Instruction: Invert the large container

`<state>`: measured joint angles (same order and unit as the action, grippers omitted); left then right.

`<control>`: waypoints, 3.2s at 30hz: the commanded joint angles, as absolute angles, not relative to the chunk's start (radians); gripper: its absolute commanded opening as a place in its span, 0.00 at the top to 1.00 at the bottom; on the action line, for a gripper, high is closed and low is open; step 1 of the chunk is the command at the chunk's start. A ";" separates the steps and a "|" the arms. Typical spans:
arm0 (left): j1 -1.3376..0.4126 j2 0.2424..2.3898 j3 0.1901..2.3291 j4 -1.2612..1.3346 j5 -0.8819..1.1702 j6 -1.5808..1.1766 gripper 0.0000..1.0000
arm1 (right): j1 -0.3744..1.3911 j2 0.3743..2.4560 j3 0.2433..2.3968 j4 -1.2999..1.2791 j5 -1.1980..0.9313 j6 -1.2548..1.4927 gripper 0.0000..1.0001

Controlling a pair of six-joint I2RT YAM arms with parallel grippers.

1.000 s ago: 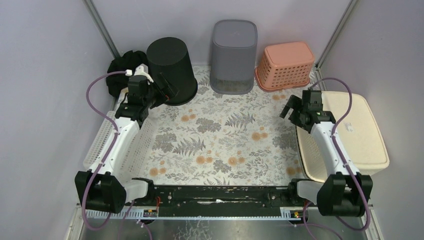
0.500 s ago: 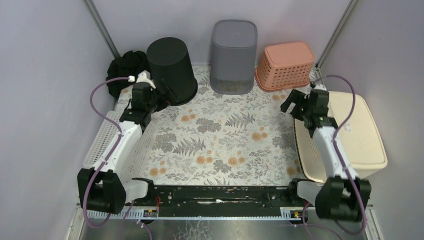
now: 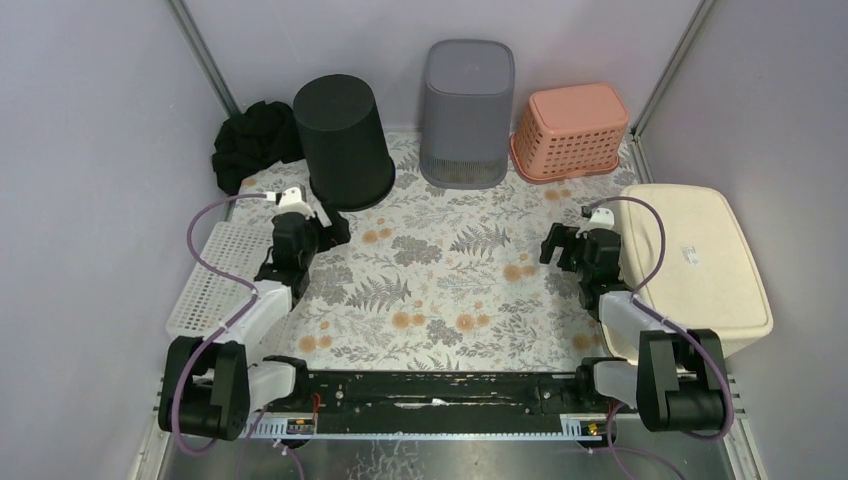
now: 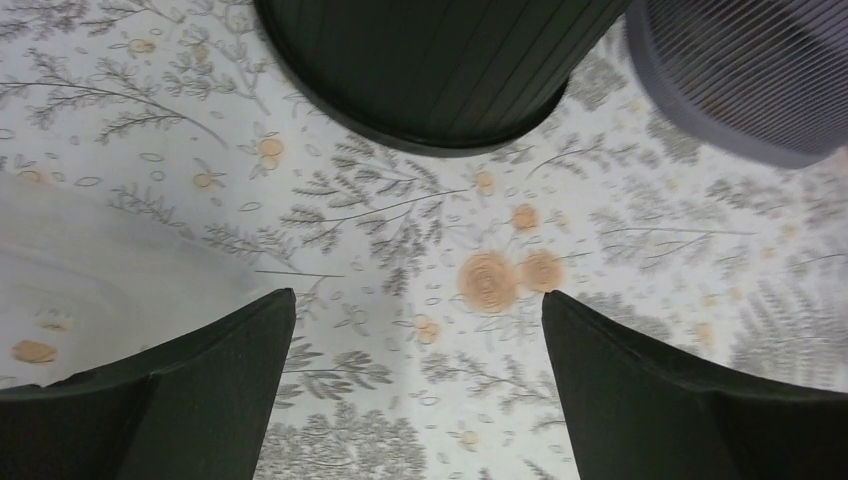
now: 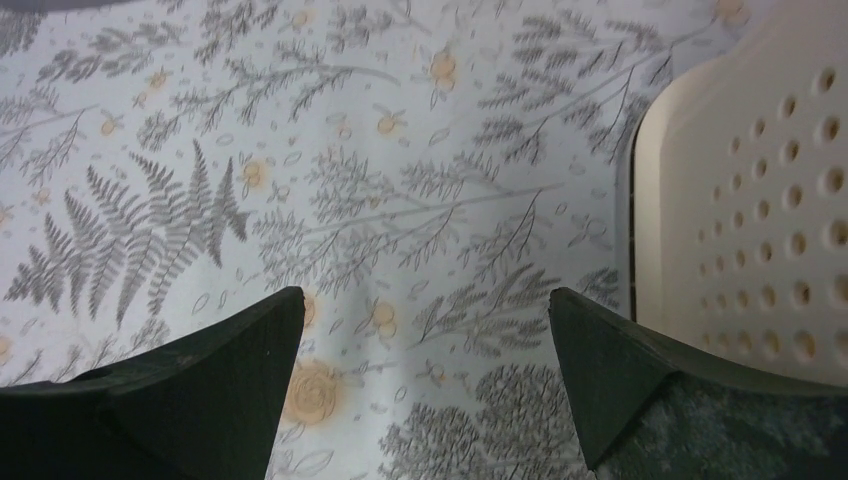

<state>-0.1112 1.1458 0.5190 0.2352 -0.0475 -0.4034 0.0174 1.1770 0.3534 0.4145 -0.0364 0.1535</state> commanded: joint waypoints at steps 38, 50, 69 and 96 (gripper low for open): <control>0.018 1.519 0.240 1.189 0.107 -0.053 0.00 | 0.034 1.029 0.019 1.018 0.331 0.111 0.01; 0.018 1.519 0.242 1.187 0.105 -0.053 0.00 | 0.055 1.469 0.167 1.270 0.085 -0.035 0.01; 0.018 1.516 0.227 1.215 0.081 -0.067 0.00 | 0.025 1.515 0.206 1.239 0.035 -0.030 0.01; 0.015 1.518 0.242 1.184 0.061 -0.065 0.00 | -0.011 1.515 0.234 1.191 0.019 0.011 0.01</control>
